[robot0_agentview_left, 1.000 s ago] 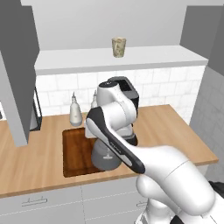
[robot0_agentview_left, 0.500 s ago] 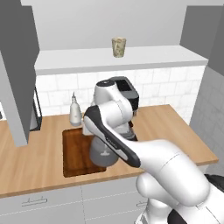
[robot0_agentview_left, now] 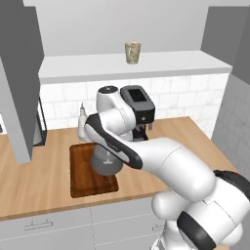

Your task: Pick the kettle from the counter and place it on the tray. Then pick the mug from the cabinet and place it on the tray. Then close the cabinet doors.

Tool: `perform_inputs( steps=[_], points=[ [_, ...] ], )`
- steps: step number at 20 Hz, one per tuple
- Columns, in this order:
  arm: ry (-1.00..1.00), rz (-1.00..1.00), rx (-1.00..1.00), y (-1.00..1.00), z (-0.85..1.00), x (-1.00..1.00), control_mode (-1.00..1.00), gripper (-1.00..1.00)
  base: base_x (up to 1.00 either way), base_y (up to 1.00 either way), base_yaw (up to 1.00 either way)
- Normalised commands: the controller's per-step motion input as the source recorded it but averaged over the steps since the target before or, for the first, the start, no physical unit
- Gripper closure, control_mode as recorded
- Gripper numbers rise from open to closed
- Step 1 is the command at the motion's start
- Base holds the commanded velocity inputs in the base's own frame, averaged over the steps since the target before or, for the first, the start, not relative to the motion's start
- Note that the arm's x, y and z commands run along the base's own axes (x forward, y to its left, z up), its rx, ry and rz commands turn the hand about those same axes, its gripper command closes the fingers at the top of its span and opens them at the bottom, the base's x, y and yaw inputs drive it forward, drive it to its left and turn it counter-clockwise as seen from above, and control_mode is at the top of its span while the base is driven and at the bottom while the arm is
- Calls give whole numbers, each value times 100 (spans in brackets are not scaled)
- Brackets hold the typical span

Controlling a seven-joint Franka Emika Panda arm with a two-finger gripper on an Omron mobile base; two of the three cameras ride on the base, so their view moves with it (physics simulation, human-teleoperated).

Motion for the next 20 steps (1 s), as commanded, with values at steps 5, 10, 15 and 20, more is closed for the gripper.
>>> perform_inputs(
  steps=[5,10,15,20],
  points=[
    [0,0,0,20,-4,50,-100,100,0,0,0],
    [-2,-4,0,27,-17,35,-100,100,0,0,0],
    [-2,-5,0,24,-25,37,-100,100,0,0,0],
    [-5,-4,0,9,-25,34,-100,100,0,0,0]
  ],
)
